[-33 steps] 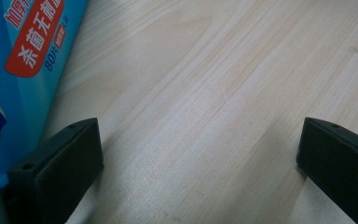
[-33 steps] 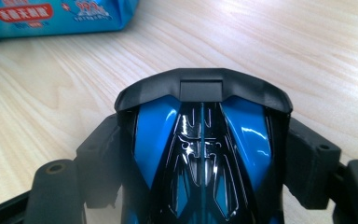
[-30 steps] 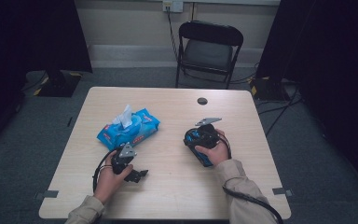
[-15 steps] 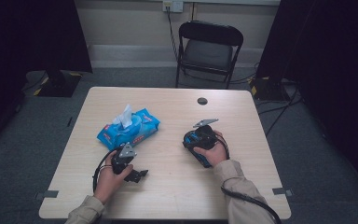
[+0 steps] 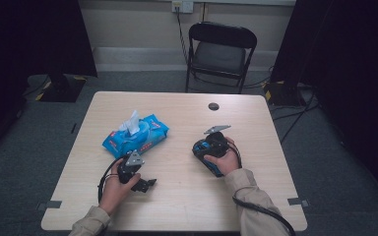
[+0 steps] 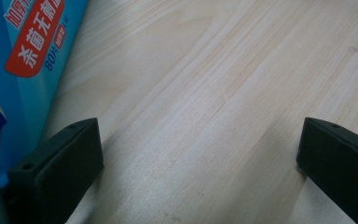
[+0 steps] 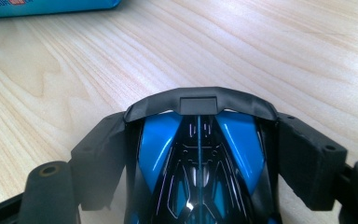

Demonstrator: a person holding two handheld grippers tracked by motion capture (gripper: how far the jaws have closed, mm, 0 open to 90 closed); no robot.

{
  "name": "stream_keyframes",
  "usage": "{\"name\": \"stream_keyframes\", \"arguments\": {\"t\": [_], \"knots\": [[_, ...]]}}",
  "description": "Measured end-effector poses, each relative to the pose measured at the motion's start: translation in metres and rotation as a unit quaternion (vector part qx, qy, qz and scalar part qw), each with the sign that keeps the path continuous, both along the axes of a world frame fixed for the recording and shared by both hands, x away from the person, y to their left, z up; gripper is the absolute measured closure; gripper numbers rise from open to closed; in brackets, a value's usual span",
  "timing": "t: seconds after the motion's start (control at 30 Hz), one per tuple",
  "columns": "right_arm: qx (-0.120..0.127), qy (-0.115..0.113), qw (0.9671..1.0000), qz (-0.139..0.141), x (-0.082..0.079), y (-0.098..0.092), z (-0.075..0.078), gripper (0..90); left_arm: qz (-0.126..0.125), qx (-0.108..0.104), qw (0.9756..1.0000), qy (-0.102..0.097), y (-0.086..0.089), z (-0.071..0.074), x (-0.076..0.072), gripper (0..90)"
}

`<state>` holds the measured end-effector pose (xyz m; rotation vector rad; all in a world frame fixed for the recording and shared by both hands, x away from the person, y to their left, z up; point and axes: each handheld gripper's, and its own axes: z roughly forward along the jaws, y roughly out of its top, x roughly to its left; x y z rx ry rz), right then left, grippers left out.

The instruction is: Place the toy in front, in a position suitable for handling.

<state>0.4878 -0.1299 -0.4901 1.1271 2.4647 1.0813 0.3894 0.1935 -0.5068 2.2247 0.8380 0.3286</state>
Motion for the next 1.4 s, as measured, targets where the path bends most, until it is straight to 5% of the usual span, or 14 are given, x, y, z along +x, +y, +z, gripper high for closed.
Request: {"name": "stream_keyframes", "arguments": {"t": [0.57, 0.93, 1.4], "knots": [[0.01, -0.022, 0.9996, 0.013, -0.019, -0.029, 0.02, 17.4, 0.0, 0.0, 1.0, 0.0, 0.0, 0.0, 0.0, 0.0], [0.02, -0.02, 0.9995, 0.015, -0.045, -0.062, 0.014, 14.3, 0.0, 0.0, 1.0, 0.0, 0.0, 0.0, 0.0, 0.0], [0.032, -0.02, 0.9992, 0.011, -0.067, -0.074, 0.001, 14.3, 0.0, 0.0, 1.0, 0.0, 0.0, 0.0, 0.0, 0.0]]}}
